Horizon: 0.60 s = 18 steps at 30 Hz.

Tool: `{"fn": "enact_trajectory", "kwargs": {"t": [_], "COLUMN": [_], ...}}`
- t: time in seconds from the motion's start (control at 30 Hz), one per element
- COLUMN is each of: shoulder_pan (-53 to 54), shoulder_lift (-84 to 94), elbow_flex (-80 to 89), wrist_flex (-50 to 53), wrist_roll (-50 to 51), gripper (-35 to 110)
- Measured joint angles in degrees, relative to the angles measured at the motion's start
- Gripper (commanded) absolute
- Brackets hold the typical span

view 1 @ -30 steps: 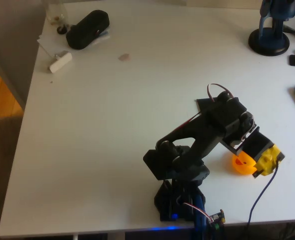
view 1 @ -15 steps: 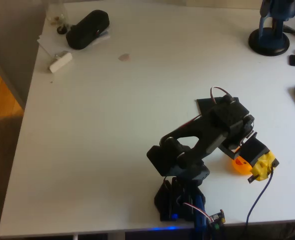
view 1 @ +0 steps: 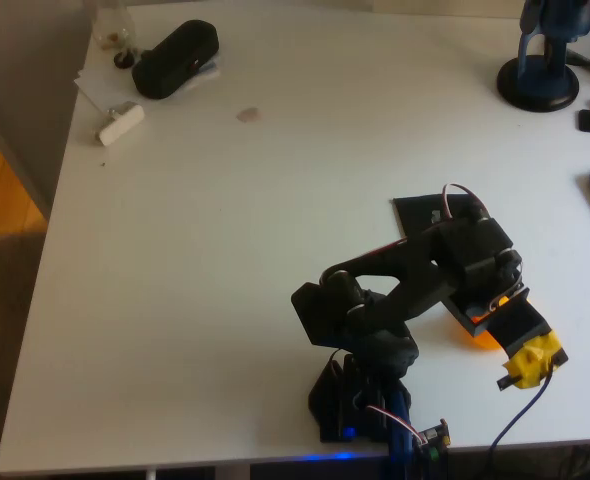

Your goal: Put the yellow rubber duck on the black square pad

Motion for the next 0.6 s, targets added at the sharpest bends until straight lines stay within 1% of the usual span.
{"fn": "enact_trajectory", "kwargs": {"t": [0.33,0.6], "shoulder_pan": [1.7,5.3], "shoulder_lift": [1.1,2.9], "elbow_flex": [0.0,0.4], "wrist_flex": [-0.9,-6.7], "wrist_roll": [0.0,0.0], "gripper": [30,30]}}
